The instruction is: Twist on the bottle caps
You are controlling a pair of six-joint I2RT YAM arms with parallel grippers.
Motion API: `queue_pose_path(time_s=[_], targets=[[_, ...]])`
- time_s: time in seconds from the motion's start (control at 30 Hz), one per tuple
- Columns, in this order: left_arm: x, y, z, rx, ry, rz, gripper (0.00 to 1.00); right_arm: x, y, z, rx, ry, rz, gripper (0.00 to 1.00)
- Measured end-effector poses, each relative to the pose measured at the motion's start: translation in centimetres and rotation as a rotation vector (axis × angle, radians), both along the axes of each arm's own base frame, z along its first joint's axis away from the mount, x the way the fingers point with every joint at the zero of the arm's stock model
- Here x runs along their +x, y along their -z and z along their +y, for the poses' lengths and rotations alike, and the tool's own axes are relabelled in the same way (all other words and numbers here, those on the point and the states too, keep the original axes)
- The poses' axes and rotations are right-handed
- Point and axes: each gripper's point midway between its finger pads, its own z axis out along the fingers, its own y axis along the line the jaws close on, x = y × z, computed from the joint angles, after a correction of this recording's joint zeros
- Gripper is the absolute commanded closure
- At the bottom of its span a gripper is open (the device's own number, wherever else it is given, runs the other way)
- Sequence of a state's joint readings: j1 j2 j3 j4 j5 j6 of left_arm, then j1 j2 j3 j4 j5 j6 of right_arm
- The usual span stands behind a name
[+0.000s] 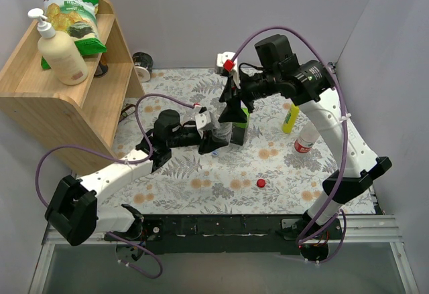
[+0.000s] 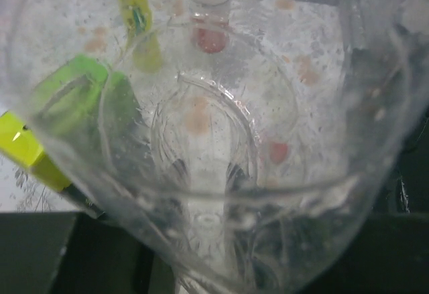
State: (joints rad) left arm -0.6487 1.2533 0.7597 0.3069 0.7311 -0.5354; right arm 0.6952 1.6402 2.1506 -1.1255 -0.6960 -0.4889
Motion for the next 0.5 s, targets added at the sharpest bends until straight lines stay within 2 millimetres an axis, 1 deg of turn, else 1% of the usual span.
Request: queue_pose_path(time_s=[0.03, 0.13, 0.2, 0.23, 0.27, 0.3, 0.33, 0.37, 0.4, 0.43, 0.47, 0.5], targets=[[0.2, 0.3, 0.4, 0.013, -0.021, 0.014, 0.86, 0.6, -0.2, -0.1, -0.002, 0.024, -0.020, 0.24], [0.8, 0.7, 1.7, 0.042, -0.075, 0.041, 0.86, 2.4, -1.4, -0.6, 0.024, 0.095, -0.073, 0.24], [1.2, 0.5, 2.8, 0.057, -0.116, 0.056, 0.85, 4.4, -2.5, -1.9, 0.048, 0.178, -0.098, 0.24], [1.4, 0.3, 3.3, 0.062, -0.135, 0.062, 0.84, 5.6, -2.9, -3.0, 0.060, 0.231, -0.109, 0.25], [1.6, -0.1, 3.9, 0.065, -0.154, 0.064, 0.84, 6.4, -3.2, -3.7, 0.066, 0.266, -0.119, 0.25], [2.0, -0.8, 4.6, 0.064, -0.182, 0.061, 0.84, 7.5, -3.2, -4.9, 0.067, 0.313, -0.130, 0.25], [2.3, -1.5, 5.0, 0.062, -0.201, 0.056, 0.83, 8.0, -2.9, -5.5, 0.065, 0.335, -0.134, 0.25], [2.6, -2.5, 5.5, 0.056, -0.224, 0.047, 0.82, 8.3, -2.3, -5.9, 0.062, 0.345, -0.133, 0.25], [3.0, -3.7, 6.0, 0.047, -0.247, 0.032, 0.81, 8.2, -1.2, -6.1, 0.051, 0.340, -0.123, 0.25], [3.2, -5.0, 6.5, 0.036, -0.270, 0.015, 0.77, 7.7, 0.3, -6.0, 0.033, 0.322, -0.101, 0.28], [3.4, -6.4, 6.9, 0.024, -0.293, -0.003, 0.69, 7.3, 2.0, -5.8, 0.013, 0.297, -0.076, 0.29], [3.6, -7.9, 7.3, 0.010, -0.315, -0.022, 0.68, 7.1, 3.8, -5.6, -0.009, 0.273, -0.058, 0.29]])
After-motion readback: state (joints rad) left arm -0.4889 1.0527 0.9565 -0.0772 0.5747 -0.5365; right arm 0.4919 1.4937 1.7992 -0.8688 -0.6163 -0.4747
